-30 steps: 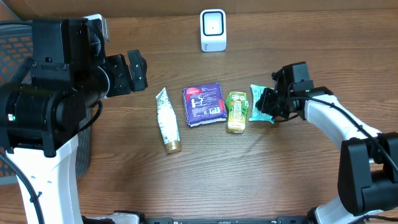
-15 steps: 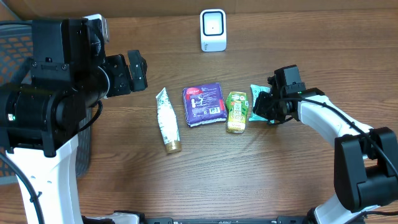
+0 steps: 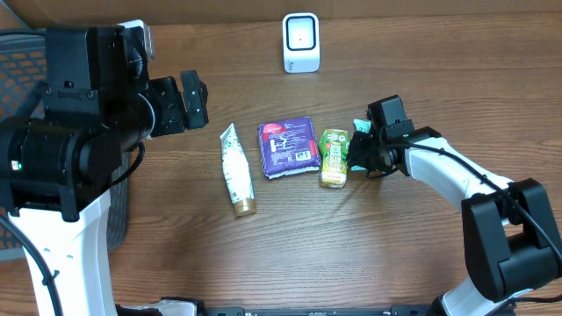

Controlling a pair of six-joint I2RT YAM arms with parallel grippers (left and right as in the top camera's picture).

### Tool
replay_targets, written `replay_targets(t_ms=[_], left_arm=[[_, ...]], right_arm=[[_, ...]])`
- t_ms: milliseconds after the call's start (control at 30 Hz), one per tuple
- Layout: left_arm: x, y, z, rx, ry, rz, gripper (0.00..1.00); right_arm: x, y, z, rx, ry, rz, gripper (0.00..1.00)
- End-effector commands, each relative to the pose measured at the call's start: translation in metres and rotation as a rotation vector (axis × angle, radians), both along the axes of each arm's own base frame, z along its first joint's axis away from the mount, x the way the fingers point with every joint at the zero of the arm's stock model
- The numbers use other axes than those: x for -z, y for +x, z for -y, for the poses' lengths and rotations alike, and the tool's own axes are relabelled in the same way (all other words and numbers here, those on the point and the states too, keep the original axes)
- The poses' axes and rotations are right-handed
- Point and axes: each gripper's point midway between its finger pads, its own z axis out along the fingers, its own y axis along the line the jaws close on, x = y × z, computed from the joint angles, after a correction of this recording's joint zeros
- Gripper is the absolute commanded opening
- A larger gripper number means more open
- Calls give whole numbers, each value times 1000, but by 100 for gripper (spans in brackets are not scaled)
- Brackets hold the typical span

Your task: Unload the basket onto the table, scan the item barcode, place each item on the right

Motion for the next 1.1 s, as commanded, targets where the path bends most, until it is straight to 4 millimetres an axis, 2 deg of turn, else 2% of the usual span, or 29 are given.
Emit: replay_targets(t_ms=[0,300,533,767,867,967,1067], left_arm=[[-1,2,-3,1,17,5,100],[-1,2,-3,1,17,5,100],[-1,2,-3,1,17,4,100],[-1,2,-3,1,17,5,100],[-1,2,-3,1,17,5,100],[-1,2,-3,1,17,5,100],[-1,2,-3,1,17,5,100]], right_arm=[[7,1,12,74,-53,-12,4],[10,-1,22,103,-99,-21,4],[15,-6,52,166,-155,-75,4],[3,-3,92,218,-180,-129,4],[-9,-1,83,120,-96,-131,4],[-38,7,70,55,17,-77,4],[-71,14,80,70,66,-5,11]])
